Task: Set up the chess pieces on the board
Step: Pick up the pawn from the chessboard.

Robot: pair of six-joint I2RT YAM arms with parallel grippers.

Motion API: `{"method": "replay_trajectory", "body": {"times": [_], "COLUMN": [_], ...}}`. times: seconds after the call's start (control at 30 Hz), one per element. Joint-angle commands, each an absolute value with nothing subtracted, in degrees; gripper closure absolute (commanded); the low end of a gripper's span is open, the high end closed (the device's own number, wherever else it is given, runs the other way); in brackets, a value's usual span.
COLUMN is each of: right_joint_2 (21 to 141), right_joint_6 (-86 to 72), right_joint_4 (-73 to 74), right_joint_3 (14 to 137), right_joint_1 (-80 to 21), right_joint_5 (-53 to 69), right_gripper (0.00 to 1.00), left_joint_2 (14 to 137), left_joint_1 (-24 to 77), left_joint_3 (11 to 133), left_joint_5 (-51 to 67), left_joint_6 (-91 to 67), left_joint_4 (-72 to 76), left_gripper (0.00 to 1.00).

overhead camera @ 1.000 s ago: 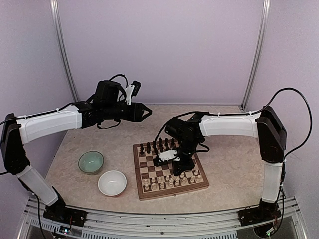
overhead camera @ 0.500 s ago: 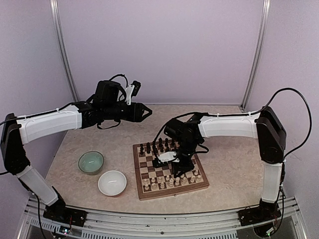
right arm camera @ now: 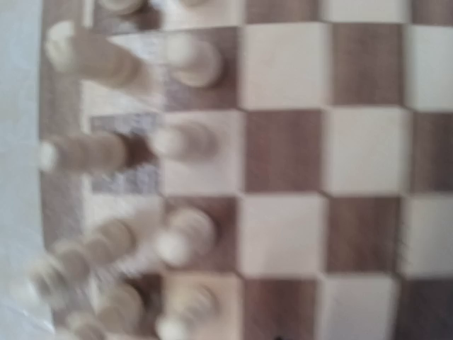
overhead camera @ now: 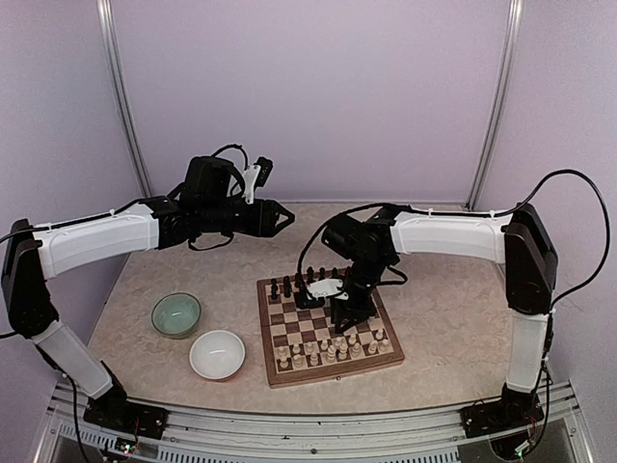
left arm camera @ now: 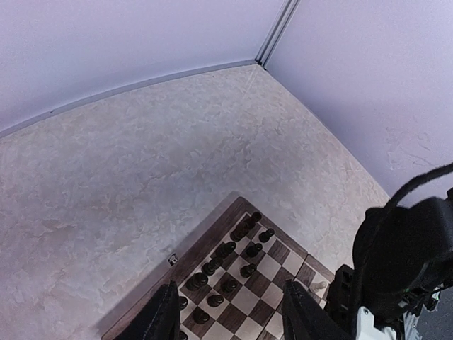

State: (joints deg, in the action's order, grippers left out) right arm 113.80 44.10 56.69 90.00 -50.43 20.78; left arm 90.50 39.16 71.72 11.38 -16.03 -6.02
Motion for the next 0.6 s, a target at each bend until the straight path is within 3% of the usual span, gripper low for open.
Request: {"method": "replay_trajectory", "body": {"times": [0.0, 0.23, 0.57], "right_joint_2": [109.9, 105.9, 105.2], "right_joint_6": [43.6, 40.7, 40.0], "right_joint_4": [57.5, 52.6, 51.1], "right_joint_3": [90.8, 84.0, 78.8], "right_joint_1": [-45.8, -40.3, -40.1], "right_joint_5": [22.4, 16.0, 12.7], "right_gripper": [0.71, 0.69, 0.64], "left_joint_2": [91.2, 91.2, 91.3], "left_joint_1": [39.0, 39.0, 39.0], "left_joint_3": [73.7, 73.6, 73.7], "left_joint_5": [11.8, 11.9, 11.6], "left_joint_6": [-15.2, -15.3, -15.4], "left_joint_4": [-6.6, -6.6, -6.7], "left_gripper": [0.50, 0.50, 0.50]}}
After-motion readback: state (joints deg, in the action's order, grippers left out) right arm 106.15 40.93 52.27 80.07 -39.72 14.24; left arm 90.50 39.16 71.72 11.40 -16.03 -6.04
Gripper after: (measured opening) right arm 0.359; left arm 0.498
